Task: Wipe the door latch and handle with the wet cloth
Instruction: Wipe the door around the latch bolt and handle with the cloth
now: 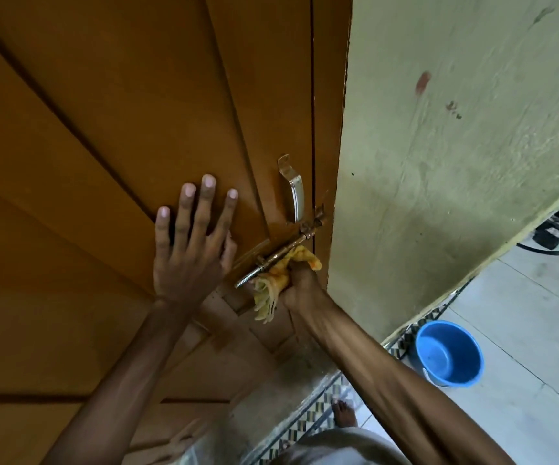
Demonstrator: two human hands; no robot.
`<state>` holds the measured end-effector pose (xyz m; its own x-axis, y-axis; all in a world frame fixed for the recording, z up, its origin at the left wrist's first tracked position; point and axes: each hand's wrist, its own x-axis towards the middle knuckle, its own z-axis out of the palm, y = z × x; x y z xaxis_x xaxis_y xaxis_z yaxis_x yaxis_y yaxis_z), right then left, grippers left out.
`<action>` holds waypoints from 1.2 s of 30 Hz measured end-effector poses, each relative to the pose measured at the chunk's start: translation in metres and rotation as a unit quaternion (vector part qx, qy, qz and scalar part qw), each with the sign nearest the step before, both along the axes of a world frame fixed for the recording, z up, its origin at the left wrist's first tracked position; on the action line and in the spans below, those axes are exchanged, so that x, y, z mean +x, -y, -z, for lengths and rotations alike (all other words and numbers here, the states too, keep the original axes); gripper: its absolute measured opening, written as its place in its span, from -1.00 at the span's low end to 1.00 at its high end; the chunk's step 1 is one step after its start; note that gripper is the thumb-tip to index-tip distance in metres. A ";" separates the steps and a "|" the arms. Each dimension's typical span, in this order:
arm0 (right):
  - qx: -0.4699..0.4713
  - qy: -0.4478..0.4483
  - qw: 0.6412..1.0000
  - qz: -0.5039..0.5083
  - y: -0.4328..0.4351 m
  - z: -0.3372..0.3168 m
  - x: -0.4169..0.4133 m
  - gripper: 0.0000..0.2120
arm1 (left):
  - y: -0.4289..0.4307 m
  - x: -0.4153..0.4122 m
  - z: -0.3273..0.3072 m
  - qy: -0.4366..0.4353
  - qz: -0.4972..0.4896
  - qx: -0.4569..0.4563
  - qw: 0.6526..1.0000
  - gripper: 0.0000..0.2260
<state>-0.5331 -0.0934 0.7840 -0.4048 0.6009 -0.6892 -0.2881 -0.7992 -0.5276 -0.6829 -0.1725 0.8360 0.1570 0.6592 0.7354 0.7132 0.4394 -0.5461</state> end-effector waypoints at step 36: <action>-0.056 -0.003 0.998 0.008 -0.039 0.041 0.137 -0.75 | 0.026 0.061 0.035 0.317 0.136 -0.017 0.938 -0.71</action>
<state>-0.3960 -0.0540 0.7429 -0.4005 0.5260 -0.7503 -0.3041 -0.8487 -0.4326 -0.6219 -0.1990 0.8012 -0.1393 0.6834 0.7166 0.9829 0.1834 0.0162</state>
